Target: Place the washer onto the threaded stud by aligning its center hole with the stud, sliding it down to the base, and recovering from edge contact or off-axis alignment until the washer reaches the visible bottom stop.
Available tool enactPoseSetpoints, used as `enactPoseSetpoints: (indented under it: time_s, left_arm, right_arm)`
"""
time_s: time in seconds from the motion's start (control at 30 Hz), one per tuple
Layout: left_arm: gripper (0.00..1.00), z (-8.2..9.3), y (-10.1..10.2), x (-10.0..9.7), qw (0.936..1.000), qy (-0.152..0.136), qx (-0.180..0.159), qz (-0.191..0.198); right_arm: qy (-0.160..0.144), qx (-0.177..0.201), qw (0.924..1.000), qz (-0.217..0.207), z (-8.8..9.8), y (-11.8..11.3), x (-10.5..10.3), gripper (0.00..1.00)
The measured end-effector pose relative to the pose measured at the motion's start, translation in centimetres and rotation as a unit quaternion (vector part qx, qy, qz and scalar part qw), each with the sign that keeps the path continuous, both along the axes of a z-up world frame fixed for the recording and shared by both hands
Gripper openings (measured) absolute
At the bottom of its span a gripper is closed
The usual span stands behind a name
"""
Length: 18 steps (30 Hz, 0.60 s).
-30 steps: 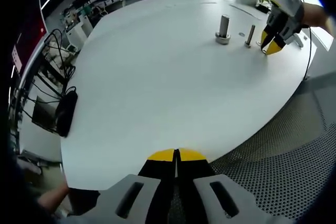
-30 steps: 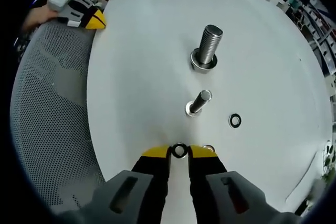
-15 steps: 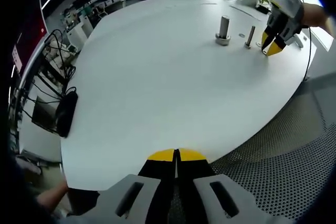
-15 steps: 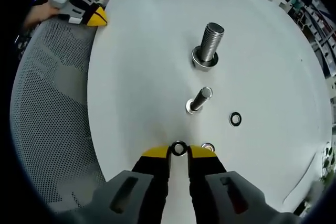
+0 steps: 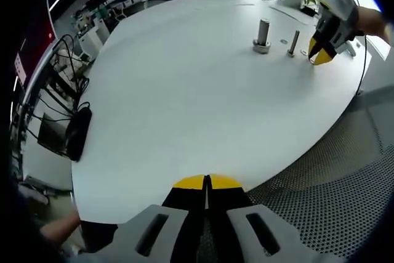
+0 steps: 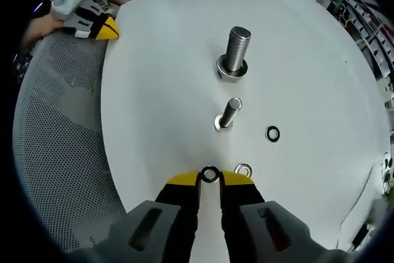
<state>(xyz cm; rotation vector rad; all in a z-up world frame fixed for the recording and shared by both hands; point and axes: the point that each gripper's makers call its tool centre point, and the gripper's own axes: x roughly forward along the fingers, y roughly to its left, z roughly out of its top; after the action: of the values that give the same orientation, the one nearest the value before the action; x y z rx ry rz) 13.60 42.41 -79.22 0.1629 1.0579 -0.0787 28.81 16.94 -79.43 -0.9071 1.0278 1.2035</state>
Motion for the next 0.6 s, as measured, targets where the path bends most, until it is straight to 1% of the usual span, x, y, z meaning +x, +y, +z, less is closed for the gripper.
enactPoseSetpoints:
  time_s: [0.17,0.33,0.43,0.5,0.6]
  left_arm:
    - [0.0,0.0,0.0,0.0,1.0,0.0,0.0,0.0]
    - [0.0,0.1,-0.1,0.1,1.0,-0.004,-0.003,0.001]
    - [0.0,0.1,-0.2,0.1,1.0,-0.004,-0.004,-0.002]
    - [0.0,0.3,-0.3,0.2,0.9999,-0.01,-0.008,0.001]
    - [0.0,0.6,-0.5,0.4,0.9997,-0.021,-0.012,0.0]
  right_arm:
    - [-0.003,0.011,0.9999,-0.007,1.0,0.1,0.4,0.14]
    - [-0.01,0.025,0.9996,-0.01,2.3,0.7,0.6,0.14]
    - [-0.014,0.039,0.999,-0.014,3.4,1.4,0.7,0.14]
    - [-0.02,0.044,0.9987,-0.012,4.0,1.6,0.9,0.14]
    - [-0.022,0.052,0.9983,-0.014,4.8,1.9,1.0,0.14]
